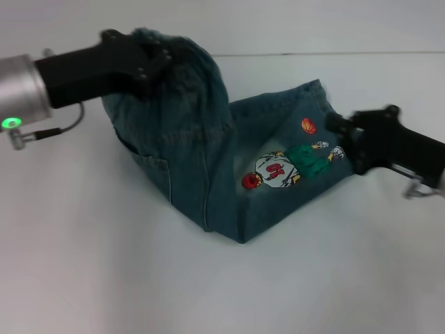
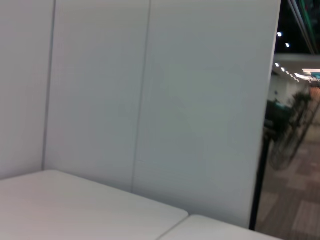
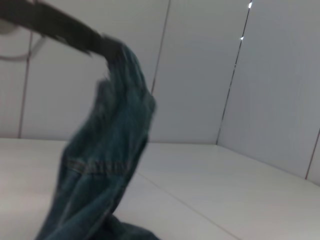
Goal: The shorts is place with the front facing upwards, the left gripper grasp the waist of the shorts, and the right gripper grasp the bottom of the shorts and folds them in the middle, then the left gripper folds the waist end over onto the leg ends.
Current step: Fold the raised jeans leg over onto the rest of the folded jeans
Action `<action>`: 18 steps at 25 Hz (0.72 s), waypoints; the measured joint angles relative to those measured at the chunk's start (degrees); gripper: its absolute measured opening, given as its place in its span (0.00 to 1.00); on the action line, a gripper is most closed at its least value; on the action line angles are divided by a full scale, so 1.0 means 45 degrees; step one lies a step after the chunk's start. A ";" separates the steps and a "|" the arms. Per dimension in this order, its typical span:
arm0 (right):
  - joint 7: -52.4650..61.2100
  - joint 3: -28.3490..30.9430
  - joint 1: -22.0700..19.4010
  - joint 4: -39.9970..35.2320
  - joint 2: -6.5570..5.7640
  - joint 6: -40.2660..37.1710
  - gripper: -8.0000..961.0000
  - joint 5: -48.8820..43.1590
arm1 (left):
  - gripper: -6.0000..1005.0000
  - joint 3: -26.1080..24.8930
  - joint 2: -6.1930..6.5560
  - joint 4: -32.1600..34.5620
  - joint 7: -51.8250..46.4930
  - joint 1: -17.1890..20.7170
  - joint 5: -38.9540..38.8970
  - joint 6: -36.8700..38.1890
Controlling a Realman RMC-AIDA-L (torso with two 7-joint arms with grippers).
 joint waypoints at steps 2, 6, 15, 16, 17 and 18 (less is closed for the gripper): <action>0.0860 -0.0250 -0.0769 -0.1190 -0.0062 -0.0926 0.01 -0.0319 | 0.03 0.0826 -0.0029 -0.0162 0.0012 -0.0158 -0.0053 -0.0652; 0.1602 -0.0486 -0.1814 -0.2520 -0.0168 -0.2276 0.01 -0.0997 | 0.03 0.2429 -0.0054 -0.0664 0.0101 -0.0677 -0.0413 -0.1887; 0.1714 -0.0577 -0.1777 -0.2703 -0.0128 -0.3065 0.01 -0.3486 | 0.03 0.5820 -0.0141 -0.2862 0.0517 -0.2761 -0.2491 -0.4787; 0.1715 -0.0600 -0.1708 -0.2688 -0.0093 -0.3054 0.01 -0.3683 | 0.03 0.5820 -0.0141 -0.2862 0.0517 -0.2761 -0.2491 -0.4787; 0.1715 -0.0622 -0.1641 -0.2656 -0.0071 -0.3045 0.01 -0.3814 | 0.03 0.6958 -0.0153 -0.3457 0.1088 -0.3098 -0.3638 -0.5928; 0.1715 -0.0636 -0.1562 -0.2606 -0.0059 -0.3041 0.01 -0.3932 | 0.02 0.7466 -0.0150 -0.3715 0.1490 -0.3206 -0.4372 -0.6501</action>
